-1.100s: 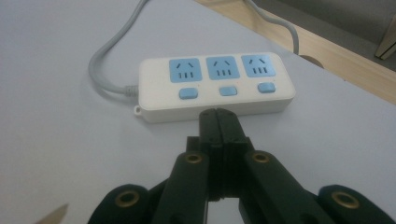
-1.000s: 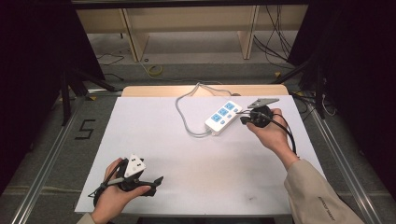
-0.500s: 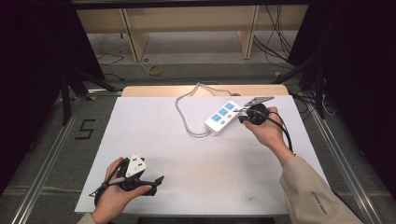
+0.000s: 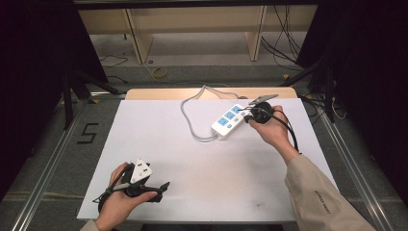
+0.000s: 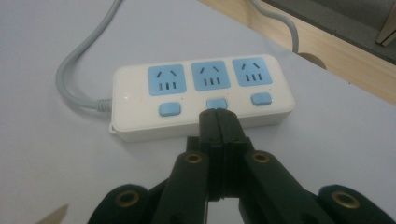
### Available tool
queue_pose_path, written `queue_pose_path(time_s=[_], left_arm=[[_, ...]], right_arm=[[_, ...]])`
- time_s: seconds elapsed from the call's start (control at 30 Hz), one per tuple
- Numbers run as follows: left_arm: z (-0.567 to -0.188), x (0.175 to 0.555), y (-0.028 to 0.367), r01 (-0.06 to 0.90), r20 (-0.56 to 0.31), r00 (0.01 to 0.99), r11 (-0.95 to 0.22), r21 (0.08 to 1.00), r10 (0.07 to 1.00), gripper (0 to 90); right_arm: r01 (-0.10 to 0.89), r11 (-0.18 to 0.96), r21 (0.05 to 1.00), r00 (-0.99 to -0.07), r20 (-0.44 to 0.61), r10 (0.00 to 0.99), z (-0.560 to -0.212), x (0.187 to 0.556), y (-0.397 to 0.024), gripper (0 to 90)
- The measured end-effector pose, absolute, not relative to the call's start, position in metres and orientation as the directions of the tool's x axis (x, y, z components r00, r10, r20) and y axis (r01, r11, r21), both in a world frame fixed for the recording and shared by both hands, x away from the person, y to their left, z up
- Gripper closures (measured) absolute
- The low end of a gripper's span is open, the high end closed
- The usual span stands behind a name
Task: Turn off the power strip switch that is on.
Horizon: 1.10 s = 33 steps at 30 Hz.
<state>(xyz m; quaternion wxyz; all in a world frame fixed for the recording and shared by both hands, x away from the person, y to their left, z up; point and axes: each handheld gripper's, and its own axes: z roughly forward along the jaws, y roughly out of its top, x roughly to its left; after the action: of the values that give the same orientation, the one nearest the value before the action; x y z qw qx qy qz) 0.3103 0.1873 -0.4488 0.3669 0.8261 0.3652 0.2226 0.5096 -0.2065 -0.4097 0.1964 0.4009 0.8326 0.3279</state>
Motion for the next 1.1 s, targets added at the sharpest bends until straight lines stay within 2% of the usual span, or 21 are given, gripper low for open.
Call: queue_pose_path(time_s=[1.1], left_arm=[[-0.449,0.31,0.187,0.442,0.094,0.638,-0.463,0.768,0.764,9.1]], right_arm=[[0.58,0.45,0.678,-0.579,-0.045,0.814,-0.427,0.536,-0.197,90.0]])
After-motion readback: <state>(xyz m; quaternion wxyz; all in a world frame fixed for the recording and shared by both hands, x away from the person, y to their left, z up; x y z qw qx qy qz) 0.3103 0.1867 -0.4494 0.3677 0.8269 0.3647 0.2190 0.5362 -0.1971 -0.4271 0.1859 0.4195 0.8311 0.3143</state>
